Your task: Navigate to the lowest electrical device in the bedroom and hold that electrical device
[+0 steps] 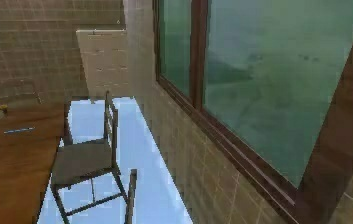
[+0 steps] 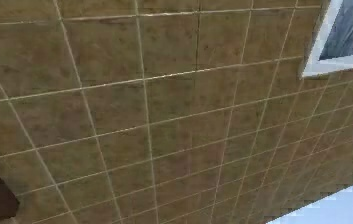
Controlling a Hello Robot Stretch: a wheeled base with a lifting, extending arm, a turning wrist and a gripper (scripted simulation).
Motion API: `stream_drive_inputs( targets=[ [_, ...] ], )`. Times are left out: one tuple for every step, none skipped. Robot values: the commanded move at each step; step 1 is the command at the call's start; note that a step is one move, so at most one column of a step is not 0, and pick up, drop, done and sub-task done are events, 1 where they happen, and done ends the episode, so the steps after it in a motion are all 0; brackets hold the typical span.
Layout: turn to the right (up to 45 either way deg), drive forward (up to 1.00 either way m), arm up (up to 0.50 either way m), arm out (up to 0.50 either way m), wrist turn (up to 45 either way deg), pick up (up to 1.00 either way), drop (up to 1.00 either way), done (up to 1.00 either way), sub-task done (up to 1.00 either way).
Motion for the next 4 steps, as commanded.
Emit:
stream_drive_inputs(
  targets=[
    [-45.0,0.0,0.0,0.0,0.0,0.0,0.0,0.0,0.0],
    [-45.0,0.0,0.0,0.0,0.0,0.0,0.0,0.0,0.0],
    [-42.0,0.0,0.0,0.0,0.0,0.0,0.0,0.0,0.0],
    [-9.0,0.0,0.0,0.0,0.0,0.0,0.0,0.0,0.0]
  ],
)
